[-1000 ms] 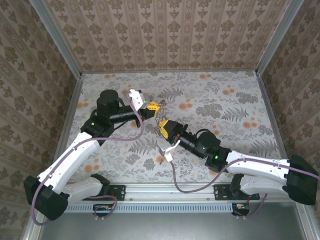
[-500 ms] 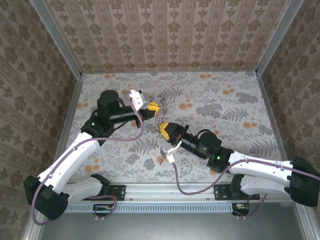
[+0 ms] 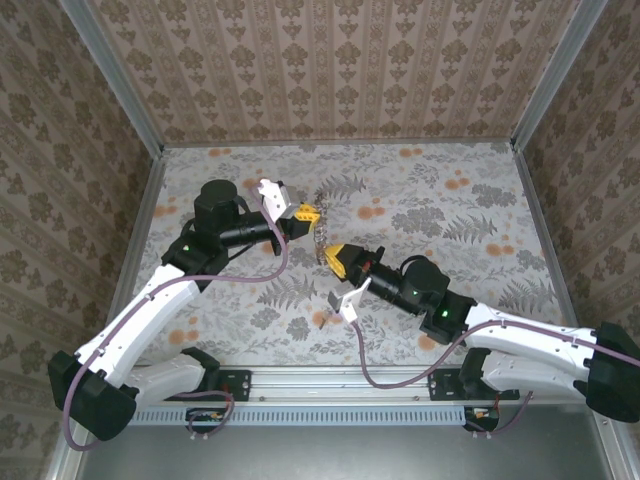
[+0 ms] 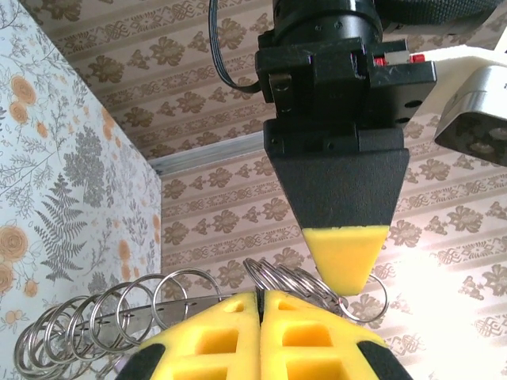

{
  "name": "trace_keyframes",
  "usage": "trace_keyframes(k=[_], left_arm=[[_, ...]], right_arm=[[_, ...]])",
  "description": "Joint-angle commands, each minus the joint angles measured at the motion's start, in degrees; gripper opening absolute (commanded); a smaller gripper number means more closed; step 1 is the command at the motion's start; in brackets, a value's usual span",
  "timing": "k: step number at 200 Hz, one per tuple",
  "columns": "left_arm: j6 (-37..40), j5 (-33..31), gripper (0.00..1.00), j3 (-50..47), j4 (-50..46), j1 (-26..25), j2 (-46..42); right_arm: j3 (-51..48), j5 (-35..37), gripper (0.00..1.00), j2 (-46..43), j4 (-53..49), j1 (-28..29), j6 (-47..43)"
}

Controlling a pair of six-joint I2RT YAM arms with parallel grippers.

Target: Put the keys on the keyring

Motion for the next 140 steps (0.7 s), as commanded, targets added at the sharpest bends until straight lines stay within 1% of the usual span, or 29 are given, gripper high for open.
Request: trace_keyframes(k=[1,37,54,71,103,140], left_arm=[[-0.46,1.49,0.00,0.96,2.11,0.25,-0.53],[-0.55,1.74,0.00,0.69,1.93,0.25,-1.16],[-0.86,1.29,0.00,1.12,1.66,0.26,-1.27],[-0.98,0.98,0.00,1.61,1.58,0.25,-1.18],[-1.08,1.20,0.00,2.36,1.56,0.28,-0.96],[-1.15,1.20,0.00,2.71,1.47,0.25,-1.07]], right_arm=[[-0.48,-2.19,0.00,-1.68,-0.01,-1.26,3.68],[-0.63,-6.21,0.00,-2.92,-0.47,-4.13,9.23],[-1.03,-7.72,0.14,-3.28,-1.18,-5.48,10.17],[-1.69,-9.17,0.20,-3.61,-2.04,-6.16,10.01],[-2.10,-10.08,0.24,-3.82,-3.95,-6.27,9.15],[-2.50,-9.03,0.24,-3.47,-3.28,-6.41,8.94]])
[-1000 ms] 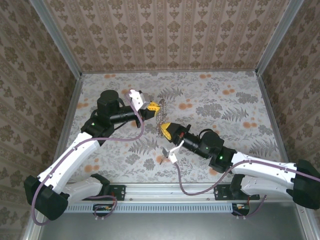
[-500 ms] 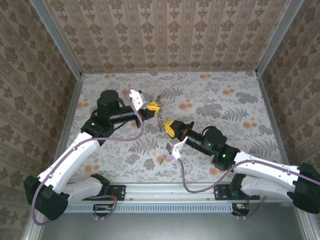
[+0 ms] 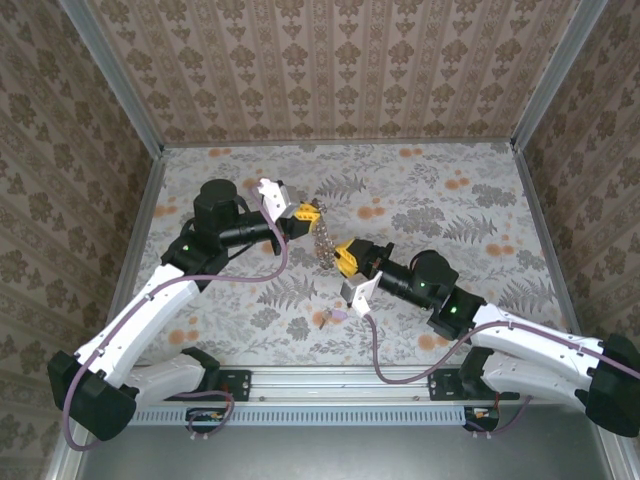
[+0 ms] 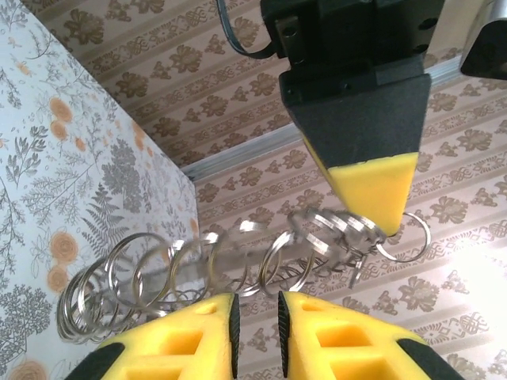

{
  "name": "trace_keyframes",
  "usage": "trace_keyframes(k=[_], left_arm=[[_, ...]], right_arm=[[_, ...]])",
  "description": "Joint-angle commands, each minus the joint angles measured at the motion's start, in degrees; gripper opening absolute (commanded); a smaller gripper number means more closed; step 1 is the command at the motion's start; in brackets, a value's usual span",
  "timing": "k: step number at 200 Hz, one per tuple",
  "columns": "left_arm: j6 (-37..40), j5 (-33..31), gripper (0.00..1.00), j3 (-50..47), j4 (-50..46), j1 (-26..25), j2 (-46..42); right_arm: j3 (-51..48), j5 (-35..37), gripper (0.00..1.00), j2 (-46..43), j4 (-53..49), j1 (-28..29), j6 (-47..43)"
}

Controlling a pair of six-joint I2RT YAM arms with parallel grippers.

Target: Put the keys on the keyring

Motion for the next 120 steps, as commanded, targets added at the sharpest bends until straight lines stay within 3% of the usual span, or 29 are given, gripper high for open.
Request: trace_keyframes(k=[1,85,120], left_arm=[[-1.16,1.20,0.00,2.32,1.72,0.25,-1.06],[-1.42,1.52,0.00,2.89,1.86,0.26,-0.72],[-1.59,1.42,0.00,2.80,2.09,0.16,-0.76]], right_arm=[[-0.57,-0.89,0.24,-0.62,0.29,-0.33,0.77],[-1.01,-2.75,0.27,-0.62,4.09,-0.27,0.69],[-0.33,-4.89,0.15,-0.12,3.61,0.16,-0.10]])
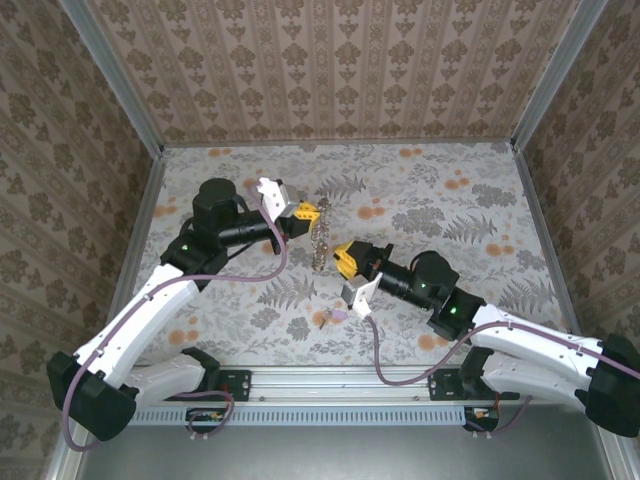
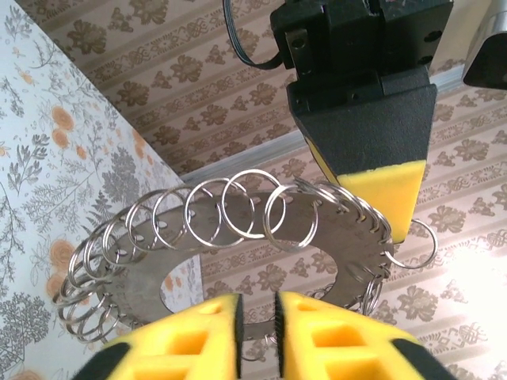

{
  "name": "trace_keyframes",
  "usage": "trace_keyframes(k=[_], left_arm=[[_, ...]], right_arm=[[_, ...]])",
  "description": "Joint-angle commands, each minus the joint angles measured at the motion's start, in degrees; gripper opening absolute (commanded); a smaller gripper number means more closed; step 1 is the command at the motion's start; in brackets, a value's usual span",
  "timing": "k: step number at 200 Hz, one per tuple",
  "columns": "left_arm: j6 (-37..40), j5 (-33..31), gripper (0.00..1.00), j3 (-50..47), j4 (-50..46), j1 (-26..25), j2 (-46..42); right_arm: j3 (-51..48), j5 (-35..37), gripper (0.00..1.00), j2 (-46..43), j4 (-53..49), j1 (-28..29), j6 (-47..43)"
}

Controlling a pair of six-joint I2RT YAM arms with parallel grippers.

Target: Put the keys on the keyring

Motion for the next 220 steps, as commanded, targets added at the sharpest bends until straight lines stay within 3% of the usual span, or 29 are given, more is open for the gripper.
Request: trace_keyframes(k=[1,68,220], left_arm=[[-1.36,1.26,0.00,2.32,2.04,0.16,-0.78],[-1.89,0.99,0.00,1.89,2.46,0.07,-1.03],[-2.58,0.03,0.00,0.73,3.20,-0.28,-1.69]], right_arm=[[0.20,-3.16,0.15,-0.11,2.07,0.19,0.33],[0.94,-2.61,0.24,2.08,3.25,1.60,-0.52],[1.49,-1.43,0.22,3.34,5.89,3.35,-0.20]])
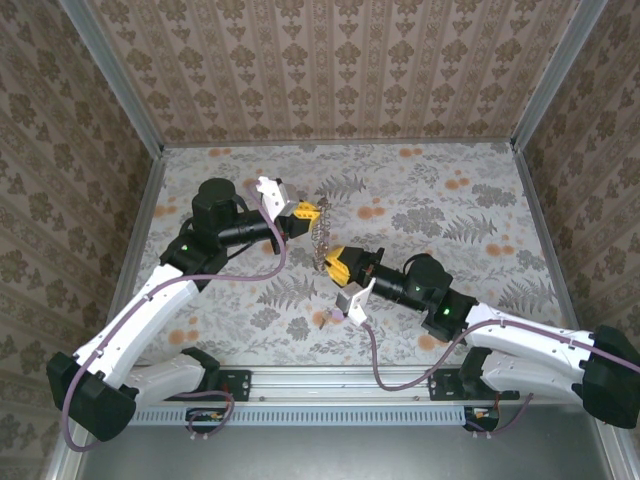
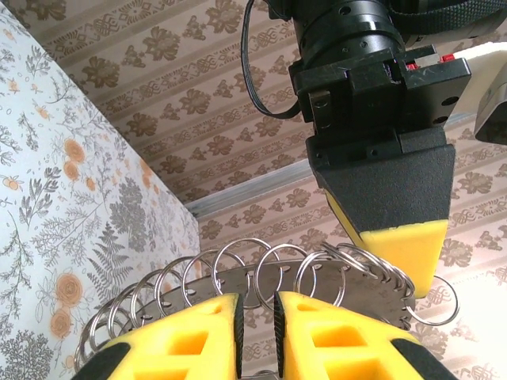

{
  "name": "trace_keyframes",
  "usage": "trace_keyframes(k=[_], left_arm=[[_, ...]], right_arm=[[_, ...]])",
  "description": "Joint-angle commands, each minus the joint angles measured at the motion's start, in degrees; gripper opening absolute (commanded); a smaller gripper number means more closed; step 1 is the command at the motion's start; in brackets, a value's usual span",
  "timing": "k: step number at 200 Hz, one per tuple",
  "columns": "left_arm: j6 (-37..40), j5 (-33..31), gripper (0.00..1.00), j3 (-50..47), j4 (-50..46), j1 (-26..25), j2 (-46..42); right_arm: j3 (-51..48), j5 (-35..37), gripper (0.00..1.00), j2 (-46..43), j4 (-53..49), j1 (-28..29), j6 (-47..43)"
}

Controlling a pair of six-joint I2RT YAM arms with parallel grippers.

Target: Put the keys on the keyring

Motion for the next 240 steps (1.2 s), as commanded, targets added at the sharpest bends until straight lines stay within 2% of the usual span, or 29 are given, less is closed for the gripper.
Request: trace_keyframes(k=[1,48,90,122,240], left_arm=[[-1.34,0.12,0.00,0.71,2.99,-0.26,-1.55],[-1.37,-0.22,0.00,0.75,3.13,-0.33,-1.41],[-1.57,-0.45,0.00,0.65,3.27,-0.39,-1.32],[-1.66,-0.78,0.00,0.46,3.31,-0.51,-1.35],[-3.54,-3.36,0.00,-0.52,4.80,-0.74,-1.09]], right_arm=[[1.45,0.01,0.22,0.52,2.07,0.42,0.14],[1.75,0.38,0.22,0.85,1.65,0.93,0.16],[2.50,7.05,0.22,2.90,3.33,1.81,-0.45],[2.76,9.45,0.20,3.97,4.72,1.99,-0.14],[2.76,9.19,0.23,4.99,5.96,2.49,0.98]])
